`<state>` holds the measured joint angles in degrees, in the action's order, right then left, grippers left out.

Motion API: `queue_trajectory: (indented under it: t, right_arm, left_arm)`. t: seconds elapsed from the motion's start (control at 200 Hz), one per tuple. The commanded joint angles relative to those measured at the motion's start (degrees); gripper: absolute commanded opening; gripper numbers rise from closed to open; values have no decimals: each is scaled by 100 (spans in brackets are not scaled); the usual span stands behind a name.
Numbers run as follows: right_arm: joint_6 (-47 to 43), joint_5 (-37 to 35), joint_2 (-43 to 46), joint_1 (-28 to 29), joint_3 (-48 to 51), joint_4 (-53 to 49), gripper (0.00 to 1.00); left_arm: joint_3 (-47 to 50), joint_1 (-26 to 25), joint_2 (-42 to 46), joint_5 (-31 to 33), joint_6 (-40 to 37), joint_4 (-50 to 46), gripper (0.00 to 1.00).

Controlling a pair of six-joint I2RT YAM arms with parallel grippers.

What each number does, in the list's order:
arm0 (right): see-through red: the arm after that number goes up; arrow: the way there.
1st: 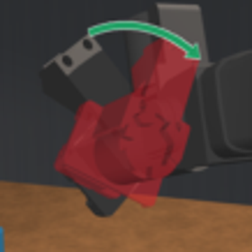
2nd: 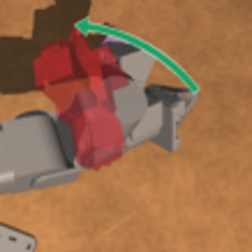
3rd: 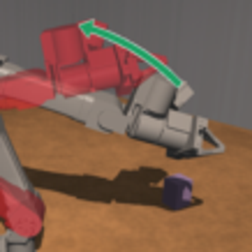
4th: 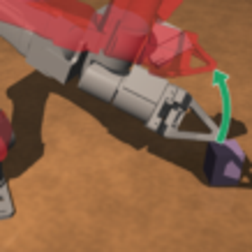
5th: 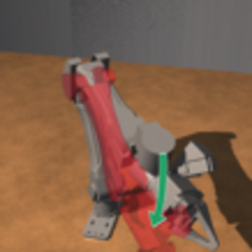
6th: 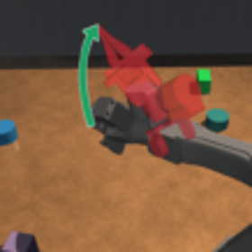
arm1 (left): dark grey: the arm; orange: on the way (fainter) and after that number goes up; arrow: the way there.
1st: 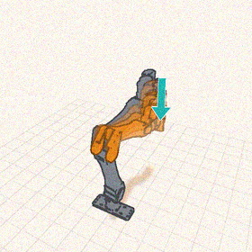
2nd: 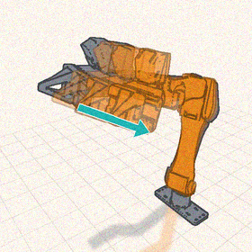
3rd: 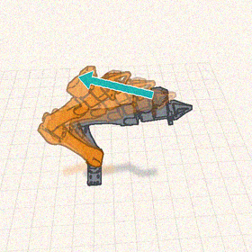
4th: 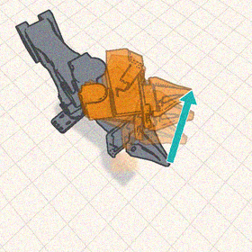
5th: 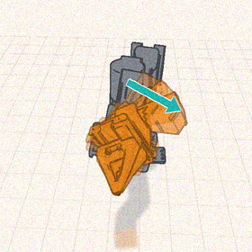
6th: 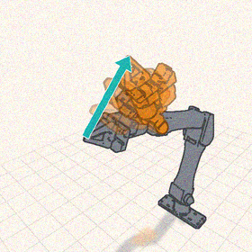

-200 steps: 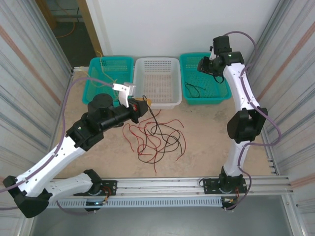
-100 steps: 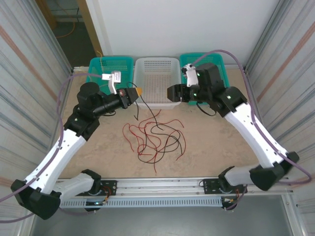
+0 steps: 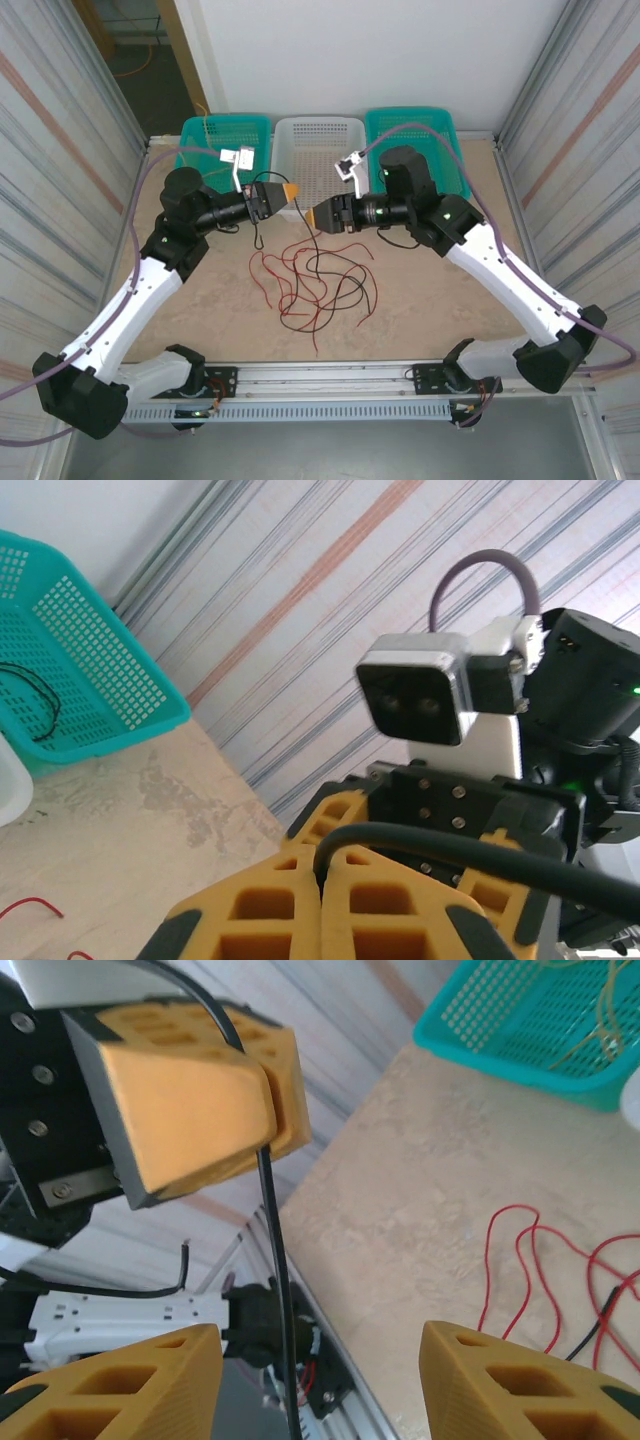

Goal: Untangle the cables

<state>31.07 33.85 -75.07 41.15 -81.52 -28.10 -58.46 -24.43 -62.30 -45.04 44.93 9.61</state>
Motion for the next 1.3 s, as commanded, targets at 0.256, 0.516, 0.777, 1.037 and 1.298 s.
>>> queue_trajectory:
  t: [0.256,0.516,0.777,1.037,1.298]
  right_arm:
    - [-39,46,-238,135,-172,-13,20]
    - [-134,-238,-105,126,-204,8,0]
    - [-447,-1092,-120,-282,-700,-685,0]
    - [-301,-2160,-290,-1503,-1337,-1264,0]
    - [54,-1767,-1569,-3183,-1982,-1626,0]
  left_arm:
    - [168,17,-47,-283,233,622,0]
    - [212,17,-80,-163,196,428,0]
    - [-85,21,44,1526,-947,-1869,80]
    - [36,34,368,3727,-1511,-3485,88]
    - [483,79,628,3419,-1422,-3801,84]
